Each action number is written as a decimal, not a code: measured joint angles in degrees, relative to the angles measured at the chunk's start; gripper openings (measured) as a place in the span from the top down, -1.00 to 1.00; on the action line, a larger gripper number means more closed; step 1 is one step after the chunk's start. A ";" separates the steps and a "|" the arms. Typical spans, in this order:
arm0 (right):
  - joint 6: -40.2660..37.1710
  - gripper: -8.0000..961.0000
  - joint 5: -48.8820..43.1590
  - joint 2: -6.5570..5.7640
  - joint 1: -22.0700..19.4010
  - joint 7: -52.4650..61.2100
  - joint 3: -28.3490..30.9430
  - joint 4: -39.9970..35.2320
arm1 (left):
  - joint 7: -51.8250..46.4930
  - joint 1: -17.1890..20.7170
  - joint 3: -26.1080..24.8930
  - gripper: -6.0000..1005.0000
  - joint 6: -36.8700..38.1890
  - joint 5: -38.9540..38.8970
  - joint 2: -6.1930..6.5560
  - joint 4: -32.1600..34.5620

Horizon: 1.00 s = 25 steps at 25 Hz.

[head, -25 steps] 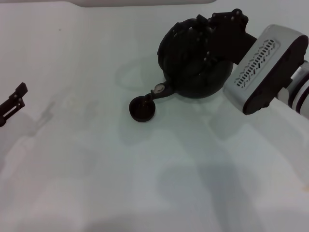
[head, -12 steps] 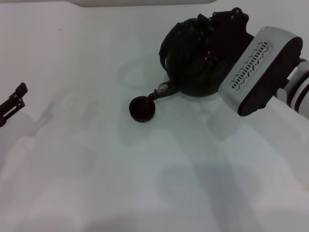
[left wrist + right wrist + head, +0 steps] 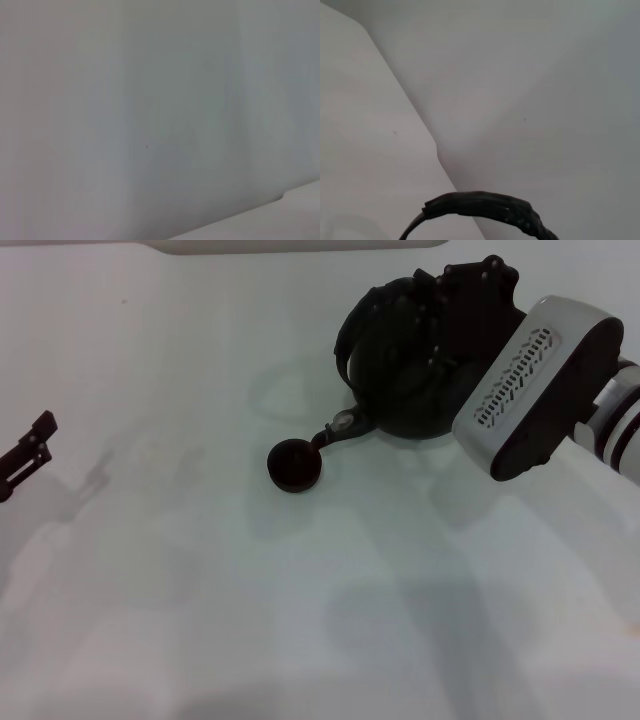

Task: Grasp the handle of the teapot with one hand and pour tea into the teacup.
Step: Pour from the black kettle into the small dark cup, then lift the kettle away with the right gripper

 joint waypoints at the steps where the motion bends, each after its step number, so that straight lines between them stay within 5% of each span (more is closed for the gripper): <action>1: 0.03 0.77 0.00 0.00 0.00 0.00 0.00 0.00 | 0.00 0.00 0.00 -0.72 0.00 0.00 0.00 0.00; 25: -0.31 0.77 0.01 0.00 0.09 0.40 0.00 0.51 | 0.62 -0.79 0.00 -0.72 -0.17 0.00 0.00 -0.71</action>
